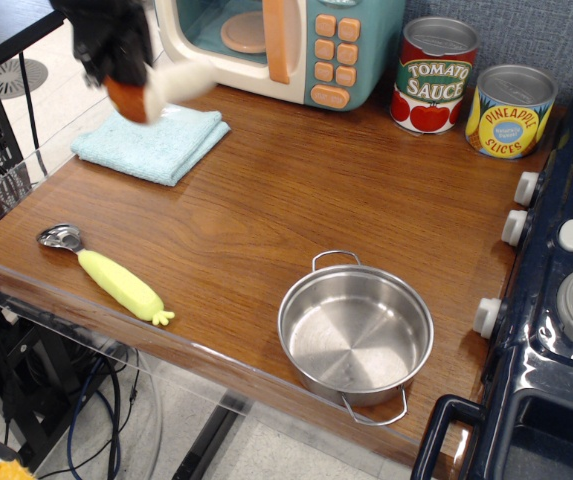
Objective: Put the mushroom inside the pot.
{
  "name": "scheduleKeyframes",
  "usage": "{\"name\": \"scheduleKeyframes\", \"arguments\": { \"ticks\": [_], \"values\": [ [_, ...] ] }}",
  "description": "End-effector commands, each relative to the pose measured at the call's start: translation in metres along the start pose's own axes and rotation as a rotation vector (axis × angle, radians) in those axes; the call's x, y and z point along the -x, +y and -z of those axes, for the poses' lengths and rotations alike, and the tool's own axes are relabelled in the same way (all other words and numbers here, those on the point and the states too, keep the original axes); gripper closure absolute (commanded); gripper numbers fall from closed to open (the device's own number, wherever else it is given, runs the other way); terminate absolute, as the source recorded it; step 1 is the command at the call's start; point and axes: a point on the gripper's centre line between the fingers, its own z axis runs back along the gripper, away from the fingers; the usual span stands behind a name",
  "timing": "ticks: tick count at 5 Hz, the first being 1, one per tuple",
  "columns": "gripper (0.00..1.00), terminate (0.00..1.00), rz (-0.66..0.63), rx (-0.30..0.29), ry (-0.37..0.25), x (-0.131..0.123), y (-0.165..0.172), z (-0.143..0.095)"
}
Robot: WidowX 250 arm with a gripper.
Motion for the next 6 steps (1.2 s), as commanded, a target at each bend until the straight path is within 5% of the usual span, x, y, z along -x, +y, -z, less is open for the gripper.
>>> {"name": "scheduleKeyframes", "arguments": {
  "ticks": [1, 3, 6],
  "values": [
    [1.00, 0.00, 0.255, 0.040, 0.089, 0.062, 0.072, -0.029],
    [1.00, 0.00, 0.398, 0.006, 0.146, 0.114, 0.105, -0.021],
    [1.00, 0.00, 0.473, -0.022, 0.167, 0.160, 0.108, 0.002]
  ]
}}
